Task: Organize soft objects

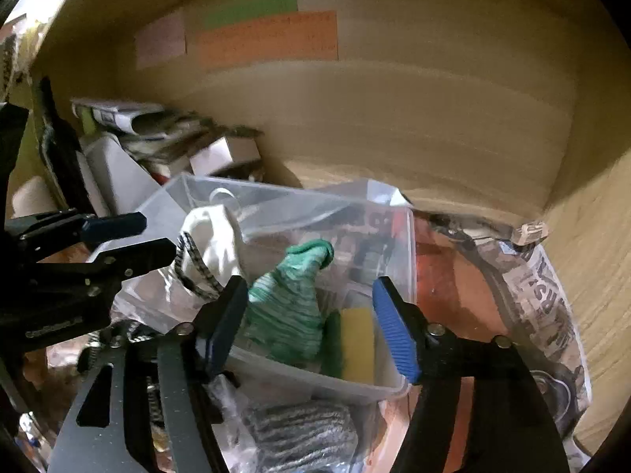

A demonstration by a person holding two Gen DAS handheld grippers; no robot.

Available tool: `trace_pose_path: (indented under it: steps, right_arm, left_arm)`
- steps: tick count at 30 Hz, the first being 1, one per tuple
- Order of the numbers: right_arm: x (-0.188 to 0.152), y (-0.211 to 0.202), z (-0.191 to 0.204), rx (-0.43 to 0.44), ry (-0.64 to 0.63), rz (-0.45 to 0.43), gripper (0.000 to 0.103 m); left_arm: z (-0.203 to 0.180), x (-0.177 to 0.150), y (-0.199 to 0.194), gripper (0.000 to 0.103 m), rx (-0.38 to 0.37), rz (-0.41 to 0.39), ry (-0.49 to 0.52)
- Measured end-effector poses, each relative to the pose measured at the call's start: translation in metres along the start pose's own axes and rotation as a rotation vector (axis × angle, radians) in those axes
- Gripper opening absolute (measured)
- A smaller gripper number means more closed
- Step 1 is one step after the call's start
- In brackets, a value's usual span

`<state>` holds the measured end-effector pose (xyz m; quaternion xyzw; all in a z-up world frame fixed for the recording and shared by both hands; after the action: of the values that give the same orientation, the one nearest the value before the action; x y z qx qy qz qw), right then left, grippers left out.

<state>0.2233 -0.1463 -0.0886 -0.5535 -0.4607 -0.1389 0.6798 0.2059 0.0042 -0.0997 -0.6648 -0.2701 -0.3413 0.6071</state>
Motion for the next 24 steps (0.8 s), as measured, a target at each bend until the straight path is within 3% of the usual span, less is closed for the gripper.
trace_pose_path:
  steps: [6, 11, 16, 24]
  right_arm:
    - [0.003, -0.033, -0.001, 0.011, 0.006, -0.07, 0.081]
    - [-0.005, -0.05, -0.004, 0.021, 0.019, -0.085, 0.084]
    - [-0.024, -0.053, -0.005, 0.016, 0.021, -0.053, 0.085]
    - [-0.058, -0.035, -0.005, 0.024, 0.027, 0.061, 0.085]
  left_arm:
    - [0.004, 0.001, -0.032, 0.071, -0.001, -0.058, -0.005]
    - [0.01, -0.015, -0.041, 0.089, 0.006, -0.042, -0.006]
    - [0.016, -0.039, -0.035, 0.095, -0.012, 0.035, -0.034]
    - [0.037, -0.079, -0.005, 0.095, 0.014, 0.173, -0.083]
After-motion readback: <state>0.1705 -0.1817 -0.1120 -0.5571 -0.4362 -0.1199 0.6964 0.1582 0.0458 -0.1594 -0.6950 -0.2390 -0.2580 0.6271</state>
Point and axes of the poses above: each gripper's, at about its wrist camera, not at the fingertips, and y roughly the way its jaws point, z to its left, x to its top, the point moved 5 cm from there along y, roughly the way its jaws point, and after that the axes turned 3 degrees about -x, right-handed, at the moved point
